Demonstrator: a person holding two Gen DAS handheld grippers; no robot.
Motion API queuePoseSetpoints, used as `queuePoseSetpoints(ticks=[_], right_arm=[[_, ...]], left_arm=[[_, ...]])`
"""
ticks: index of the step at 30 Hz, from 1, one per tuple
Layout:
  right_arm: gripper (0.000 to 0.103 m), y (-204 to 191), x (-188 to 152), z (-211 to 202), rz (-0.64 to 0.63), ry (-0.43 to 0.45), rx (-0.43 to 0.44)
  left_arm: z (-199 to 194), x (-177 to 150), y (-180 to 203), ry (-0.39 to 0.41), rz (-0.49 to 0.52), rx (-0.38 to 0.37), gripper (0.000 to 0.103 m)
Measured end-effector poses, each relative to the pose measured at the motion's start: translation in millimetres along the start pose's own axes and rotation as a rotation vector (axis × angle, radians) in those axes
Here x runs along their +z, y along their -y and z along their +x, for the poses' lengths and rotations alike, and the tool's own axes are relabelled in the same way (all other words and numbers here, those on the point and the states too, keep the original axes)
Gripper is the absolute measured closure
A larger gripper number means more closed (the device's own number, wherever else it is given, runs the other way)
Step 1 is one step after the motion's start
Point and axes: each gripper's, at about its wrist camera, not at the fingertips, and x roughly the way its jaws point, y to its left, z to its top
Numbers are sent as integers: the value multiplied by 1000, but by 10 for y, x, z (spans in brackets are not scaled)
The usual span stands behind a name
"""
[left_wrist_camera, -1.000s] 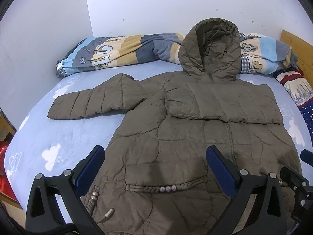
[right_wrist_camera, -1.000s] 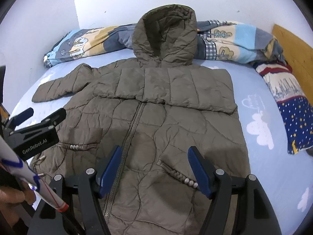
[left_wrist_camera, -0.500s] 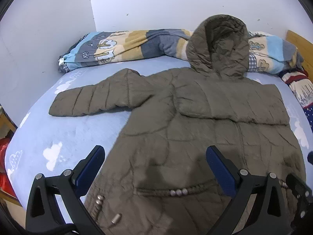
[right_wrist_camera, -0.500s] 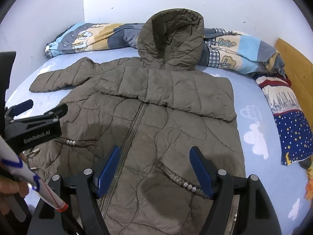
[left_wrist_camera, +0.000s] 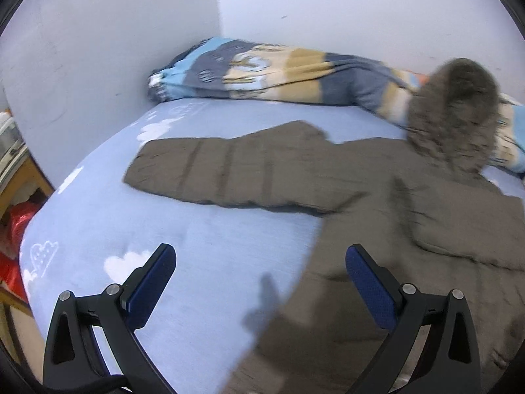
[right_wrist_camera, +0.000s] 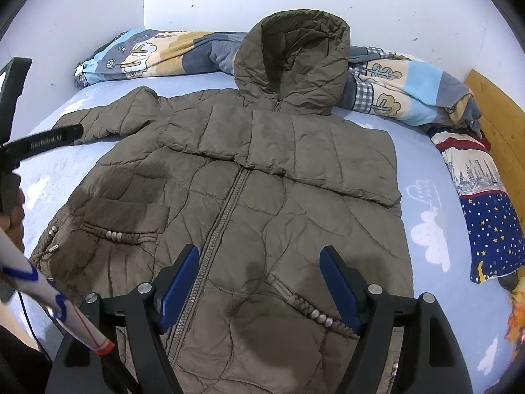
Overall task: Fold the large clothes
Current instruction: 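Move the left tool to the other sleeve cuff of the jacket, then grasp the sleeve cuff with the left tool and lift it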
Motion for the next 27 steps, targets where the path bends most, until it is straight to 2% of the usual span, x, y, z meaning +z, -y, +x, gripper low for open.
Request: queuePoseSetpoints(ticks=[3, 7, 10, 12, 14, 16, 19, 21, 23, 25, 27], right_arm=[[22, 10, -3, 28, 8, -11, 3], [22, 61, -23, 63, 33, -31, 21], [22, 92, -38, 76, 48, -42, 34], [22, 107, -50, 86, 49, -47, 34], [22, 128, -61, 101, 53, -53, 38], [22, 151, -74, 116, 60, -61, 43], [22, 185, -98, 163, 64, -77, 43], [22, 203, -116, 202, 62, -88, 39], [22, 223, -127, 269, 59, -108, 36], [22, 251, -122, 327, 73, -123, 35], [22, 279, -116, 371, 96, -139, 58]], left_arm=[[257, 65, -326, -22, -54, 49, 0], [615, 137, -815, -98, -153, 41, 0], [831, 225, -1215, -133, -259, -43, 1], [1002, 329, -1534, -152, -376, -135, 5], [1160, 439, -1848, -164, -497, -201, 18], [1305, 531, -2107, -162, -569, -260, 20], [1505, 611, -2311, -166, -574, -243, 23], [1680, 616, -2374, -194, -576, -254, 34], [1853, 570, -2441, -211, -624, -257, 45], [1965, 505, -2545, -192, -714, -296, 46], [2079, 489, -2600, -186, -753, -277, 46]])
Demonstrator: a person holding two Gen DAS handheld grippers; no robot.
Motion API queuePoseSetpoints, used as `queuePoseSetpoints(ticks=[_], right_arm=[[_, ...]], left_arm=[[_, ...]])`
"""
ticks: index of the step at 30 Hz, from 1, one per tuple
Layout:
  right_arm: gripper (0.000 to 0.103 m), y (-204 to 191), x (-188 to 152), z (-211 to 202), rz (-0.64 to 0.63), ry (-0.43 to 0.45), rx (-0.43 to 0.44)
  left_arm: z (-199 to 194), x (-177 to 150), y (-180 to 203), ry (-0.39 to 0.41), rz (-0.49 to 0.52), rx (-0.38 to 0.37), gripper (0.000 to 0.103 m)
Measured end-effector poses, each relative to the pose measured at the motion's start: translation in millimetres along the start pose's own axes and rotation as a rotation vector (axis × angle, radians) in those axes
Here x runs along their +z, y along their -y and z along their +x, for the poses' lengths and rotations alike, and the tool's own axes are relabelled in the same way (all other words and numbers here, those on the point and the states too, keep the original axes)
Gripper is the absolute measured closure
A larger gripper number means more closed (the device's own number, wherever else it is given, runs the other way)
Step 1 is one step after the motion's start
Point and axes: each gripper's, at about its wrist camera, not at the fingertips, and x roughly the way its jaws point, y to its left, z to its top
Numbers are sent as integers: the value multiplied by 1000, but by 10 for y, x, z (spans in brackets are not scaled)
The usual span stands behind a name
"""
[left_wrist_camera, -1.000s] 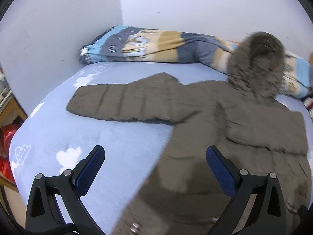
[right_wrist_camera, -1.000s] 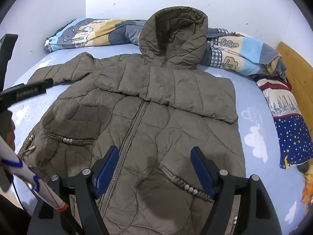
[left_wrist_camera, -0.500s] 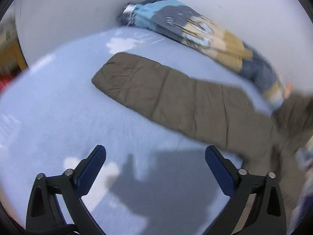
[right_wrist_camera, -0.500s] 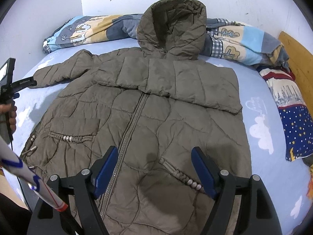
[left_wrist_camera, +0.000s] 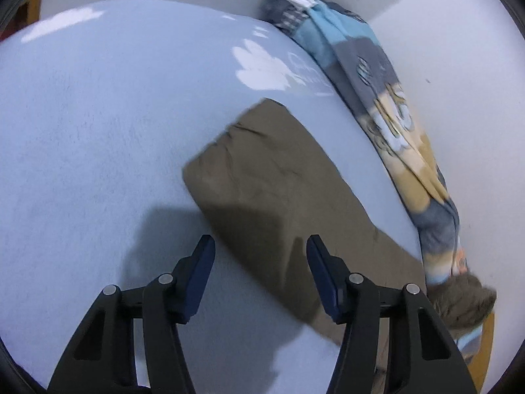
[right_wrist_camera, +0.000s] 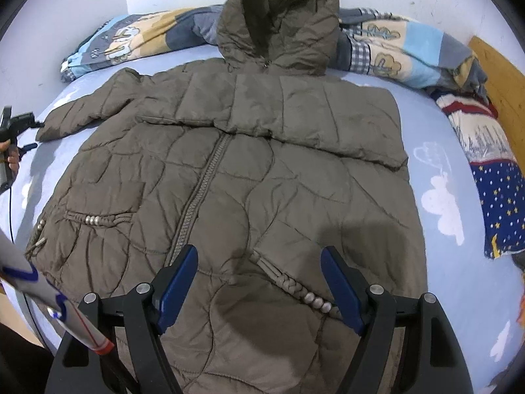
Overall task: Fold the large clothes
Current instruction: 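Grasp the sleeve cuff with the left tool and lift it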
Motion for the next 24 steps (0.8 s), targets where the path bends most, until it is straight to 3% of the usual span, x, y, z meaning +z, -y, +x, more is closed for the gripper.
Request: queuePoseSetpoints(ticks=[7, 9, 10, 11, 15, 24], right_arm=[[22, -22, -39, 32, -25, -6, -14], [22, 1, -37, 52, -19, -10, -20], [22, 17, -26, 59, -14, -12, -20], [22, 29, -18, 63, -11, -12, -20], [22, 66, -1, 21, 6, 2, -24], [22, 205, 62, -254, 67, 84, -17]], left_arm=[[207, 102, -81, 89, -100, -47, 46], [191, 83, -42, 122, -90, -40, 60], [194, 90, -30, 121, -85, -48, 87], [179, 89, -28, 120, -91, -74, 88], [-52, 92, 128, 156, -65, -91, 89], [-885, -106, 1023, 215, 141, -172, 89]])
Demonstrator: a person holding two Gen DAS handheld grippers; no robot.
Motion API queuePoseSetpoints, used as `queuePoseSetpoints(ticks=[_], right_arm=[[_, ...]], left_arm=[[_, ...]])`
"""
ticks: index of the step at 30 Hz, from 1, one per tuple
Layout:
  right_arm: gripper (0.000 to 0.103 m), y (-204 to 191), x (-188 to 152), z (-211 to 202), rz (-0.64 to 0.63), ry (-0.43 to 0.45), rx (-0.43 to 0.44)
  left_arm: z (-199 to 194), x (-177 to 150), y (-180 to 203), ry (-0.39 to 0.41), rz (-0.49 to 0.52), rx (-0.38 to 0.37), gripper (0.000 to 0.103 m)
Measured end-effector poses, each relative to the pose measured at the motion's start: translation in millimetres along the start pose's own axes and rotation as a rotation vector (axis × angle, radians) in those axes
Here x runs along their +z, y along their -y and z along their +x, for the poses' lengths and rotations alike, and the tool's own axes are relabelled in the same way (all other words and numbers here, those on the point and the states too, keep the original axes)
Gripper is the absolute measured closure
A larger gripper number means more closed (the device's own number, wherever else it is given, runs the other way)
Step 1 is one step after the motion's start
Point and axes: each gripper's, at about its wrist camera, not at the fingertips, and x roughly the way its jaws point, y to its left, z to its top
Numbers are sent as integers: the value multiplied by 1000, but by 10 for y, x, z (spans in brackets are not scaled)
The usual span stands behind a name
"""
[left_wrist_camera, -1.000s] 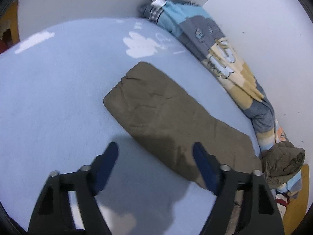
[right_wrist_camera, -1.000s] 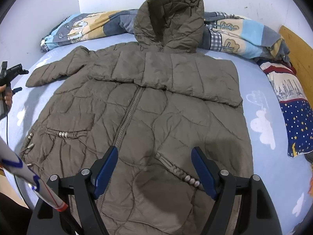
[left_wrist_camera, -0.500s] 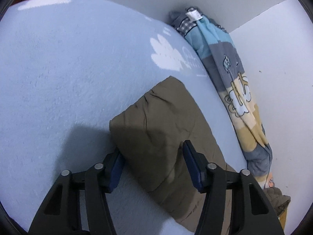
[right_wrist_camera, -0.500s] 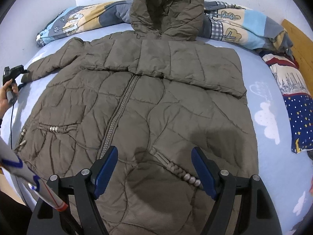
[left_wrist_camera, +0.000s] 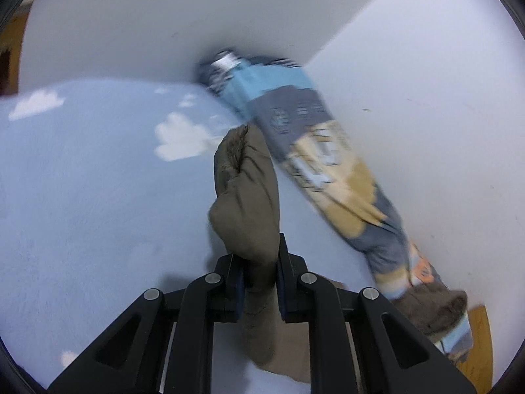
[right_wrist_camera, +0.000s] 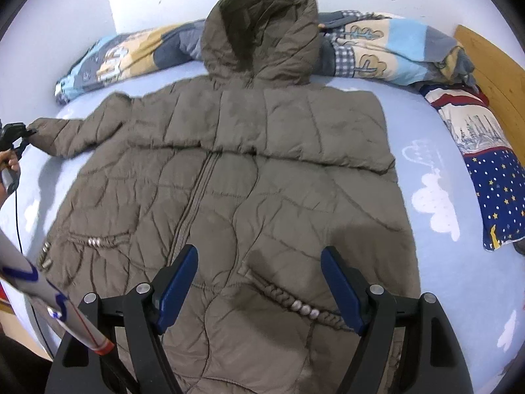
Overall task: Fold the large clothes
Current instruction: 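Grasp the sleeve cuff with the left tool and lift it, then fold the held sleeve across the jacket body with the left tool and release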
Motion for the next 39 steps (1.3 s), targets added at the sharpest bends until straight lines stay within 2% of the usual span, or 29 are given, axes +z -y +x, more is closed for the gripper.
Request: queuePoseSetpoints(ticks=[6, 11, 16, 21, 29, 33, 36, 37, 38, 39], right_arm=[[22, 253, 27, -159, 73, 46, -33], [22, 516, -2, -284, 144, 73, -44], [22, 757, -9, -405, 214, 101, -51], [22, 916, -12, -513, 245, 128, -57], [21, 1175, -54, -621, 308, 149, -63], [21, 1266, -62, -630, 327, 149, -68], [21, 1286, -60, -613, 335, 144, -67], [21, 1295, -56, -602, 337, 143, -64], [21, 1295, -47, -592, 336, 142, -65], [21, 1293, -37, -579, 336, 140, -67]], left_arm=[[-424, -194, 931, -1, 162, -91, 89], [-730, -540, 1843, -16, 311, -195, 89], [-876, -1133, 2687, -71, 434, -297, 89], [-792, -1964, 3292, -170, 551, -355, 89], [-411, -3242, 3647, -329, 629, -380, 89], [-126, -3774, 3630, -392, 675, -328, 89], [68, -4042, 3549, -433, 730, -272, 88], [127, -4162, 3532, -461, 756, -246, 81], [169, -4233, 3507, -491, 778, -235, 69], [180, -4278, 3490, -515, 803, -245, 65]])
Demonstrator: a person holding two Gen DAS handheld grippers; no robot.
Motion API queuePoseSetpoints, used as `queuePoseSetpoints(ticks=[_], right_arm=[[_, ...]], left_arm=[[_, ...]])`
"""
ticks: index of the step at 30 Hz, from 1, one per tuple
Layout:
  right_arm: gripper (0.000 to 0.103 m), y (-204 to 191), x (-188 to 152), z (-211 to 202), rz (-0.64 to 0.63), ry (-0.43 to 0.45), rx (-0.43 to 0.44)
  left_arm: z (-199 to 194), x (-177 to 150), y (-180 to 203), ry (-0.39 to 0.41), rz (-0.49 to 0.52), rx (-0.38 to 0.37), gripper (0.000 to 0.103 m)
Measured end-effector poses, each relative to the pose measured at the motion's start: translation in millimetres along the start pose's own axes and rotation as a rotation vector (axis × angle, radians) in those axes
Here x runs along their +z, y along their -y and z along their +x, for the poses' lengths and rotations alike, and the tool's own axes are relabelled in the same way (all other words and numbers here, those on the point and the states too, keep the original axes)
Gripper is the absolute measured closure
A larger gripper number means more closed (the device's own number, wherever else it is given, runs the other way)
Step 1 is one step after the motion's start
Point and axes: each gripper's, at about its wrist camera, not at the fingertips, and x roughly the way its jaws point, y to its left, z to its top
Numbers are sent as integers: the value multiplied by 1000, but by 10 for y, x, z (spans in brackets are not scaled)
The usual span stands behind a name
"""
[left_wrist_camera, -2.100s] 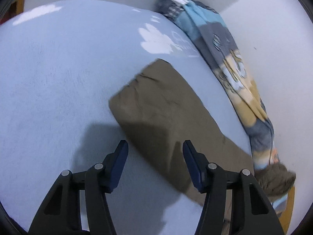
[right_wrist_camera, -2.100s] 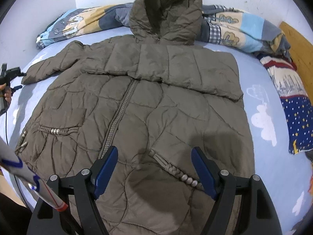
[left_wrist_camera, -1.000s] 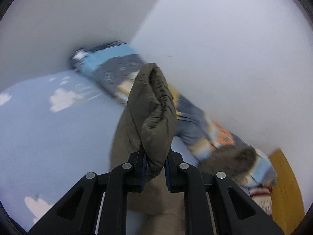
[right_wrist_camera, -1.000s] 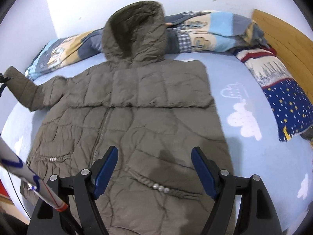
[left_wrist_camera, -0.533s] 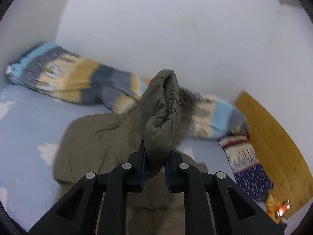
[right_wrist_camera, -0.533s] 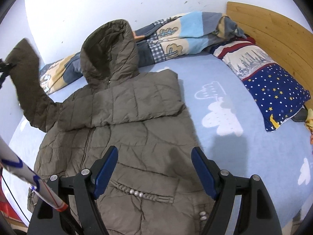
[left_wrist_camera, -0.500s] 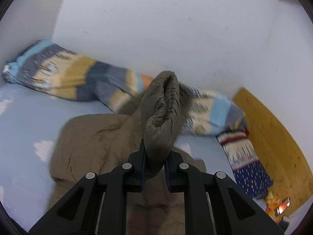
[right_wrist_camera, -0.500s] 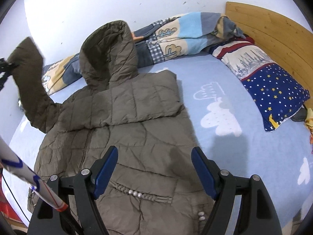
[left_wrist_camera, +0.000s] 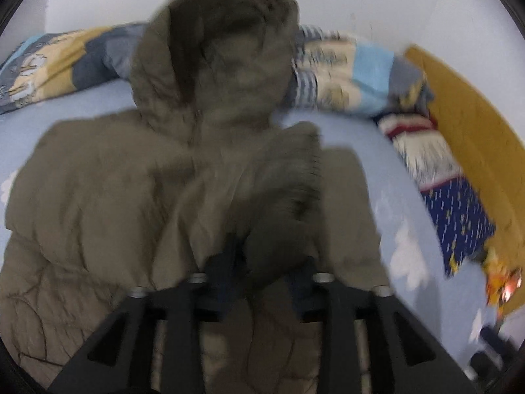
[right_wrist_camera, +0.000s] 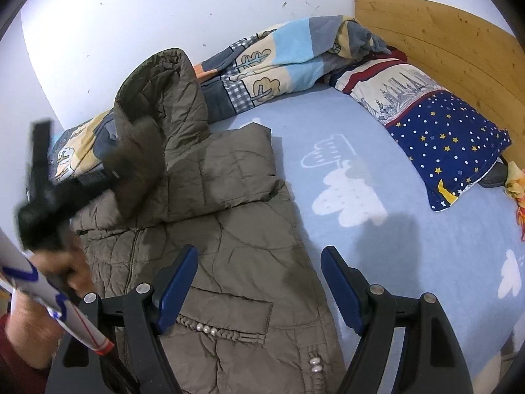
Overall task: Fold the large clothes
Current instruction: 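Fold the held sleeve across the jacket body with the left tool and release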
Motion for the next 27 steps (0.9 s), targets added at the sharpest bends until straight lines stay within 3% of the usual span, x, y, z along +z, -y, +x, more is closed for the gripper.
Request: queuePoseSetpoints(ticks=[2, 6, 8, 14, 18, 22, 23, 27], right_arm=[[21, -11, 10, 25, 7, -4, 2], [21, -58, 26, 36, 11, -6, 13], [21, -98, 20, 36, 0, -3, 9], [21, -146, 10, 90, -3, -14, 9], [21, -226, 19, 155, -14, -19, 4], [21, -297, 12, 204, -13, -35, 18], [21, -311, 6, 205, -17, -34, 19], [21, -332, 10, 212, -22, -23, 16]], left_arm=[[-59, -38, 4, -8, 61, -16, 57], [-391, 2, -93, 82, 157, -18, 49], [-489, 96, -253, 112, 149, 7, 45], [-671, 271, -886, 163, 88, 122, 44], [-705, 230, -896, 148, 80, -46, 44], [-839, 234, -888, 204, 71, -112, 39], [-849, 240, -931, 205, 63, -102, 39], [-759, 289, -1194, 177, 45, 89, 39]])
